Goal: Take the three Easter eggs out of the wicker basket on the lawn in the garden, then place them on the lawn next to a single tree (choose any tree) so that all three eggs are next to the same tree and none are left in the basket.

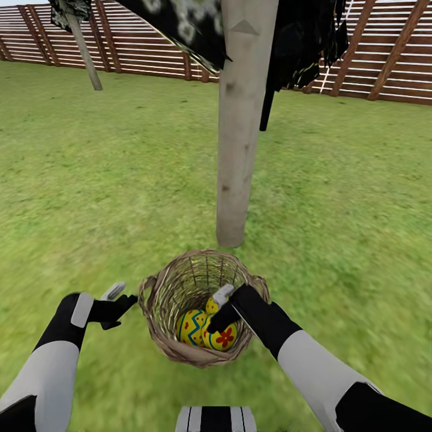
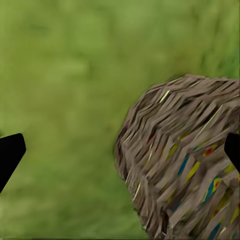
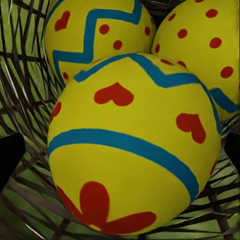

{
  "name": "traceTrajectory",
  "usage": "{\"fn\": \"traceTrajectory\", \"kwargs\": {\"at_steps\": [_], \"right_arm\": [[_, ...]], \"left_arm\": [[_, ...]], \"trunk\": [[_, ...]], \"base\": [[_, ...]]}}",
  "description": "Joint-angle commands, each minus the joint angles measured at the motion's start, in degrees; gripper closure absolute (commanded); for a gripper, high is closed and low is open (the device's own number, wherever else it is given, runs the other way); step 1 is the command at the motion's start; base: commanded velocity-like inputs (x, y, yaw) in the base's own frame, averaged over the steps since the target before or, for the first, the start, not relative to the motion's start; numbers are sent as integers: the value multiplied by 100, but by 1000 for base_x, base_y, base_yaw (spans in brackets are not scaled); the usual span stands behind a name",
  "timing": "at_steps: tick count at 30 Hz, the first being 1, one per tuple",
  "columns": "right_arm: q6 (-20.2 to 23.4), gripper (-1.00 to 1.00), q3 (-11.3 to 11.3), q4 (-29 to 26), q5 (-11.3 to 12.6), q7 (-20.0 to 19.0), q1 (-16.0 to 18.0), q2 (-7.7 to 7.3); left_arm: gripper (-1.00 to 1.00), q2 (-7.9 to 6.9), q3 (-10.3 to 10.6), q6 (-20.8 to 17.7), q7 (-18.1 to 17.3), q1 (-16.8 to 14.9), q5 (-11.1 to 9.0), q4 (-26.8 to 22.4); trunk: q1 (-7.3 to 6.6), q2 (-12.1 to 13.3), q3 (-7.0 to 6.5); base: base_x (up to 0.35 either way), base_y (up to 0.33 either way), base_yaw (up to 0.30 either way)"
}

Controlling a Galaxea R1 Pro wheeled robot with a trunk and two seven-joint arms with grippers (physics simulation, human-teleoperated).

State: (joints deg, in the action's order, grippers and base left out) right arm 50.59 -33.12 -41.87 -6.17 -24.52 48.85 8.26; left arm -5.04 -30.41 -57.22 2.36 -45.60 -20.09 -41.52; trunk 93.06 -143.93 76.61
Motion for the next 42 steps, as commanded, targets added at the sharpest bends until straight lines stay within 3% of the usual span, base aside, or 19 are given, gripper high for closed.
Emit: {"fn": "traceTrajectory", "kwargs": {"at_steps": [1,7,16,20,21,33,42], "right_arm": [[19,-100,-9,28,-59,-38,9,0],[41,-100,-15,121,-60,-36,16,0],[56,-100,-12,315,-80,-35,19,6],[45,-100,-10,290,-212,-40,19,0],[41,100,-4,261,-95,-43,19,-5],[38,100,-1,276,-77,-53,19,0],[38,100,-1,276,-78,-53,19,0]], "left_arm": [[-100,-2,-10,-26,25,15,-39,-5],[-100,-3,-9,-26,24,16,-39,0],[-100,-6,-9,-26,26,16,-39,3],[-100,-5,-9,-26,26,16,-39,-4],[-100,-5,-9,-26,25,16,-39,-4],[-100,-6,-8,-26,28,16,-33,8],[-100,-4,17,-26,28,16,-30,19]], "trunk": [[-1,-2,4],[-1,-2,4],[22,-14,204],[32,-19,292],[35,-21,314],[48,-27,425],[25,-15,226]], "base": [[0,0,0],[0,0,0],[0,0,0],[0,0,0],[0,0,0],[0,0,0],[0,0,0]]}}
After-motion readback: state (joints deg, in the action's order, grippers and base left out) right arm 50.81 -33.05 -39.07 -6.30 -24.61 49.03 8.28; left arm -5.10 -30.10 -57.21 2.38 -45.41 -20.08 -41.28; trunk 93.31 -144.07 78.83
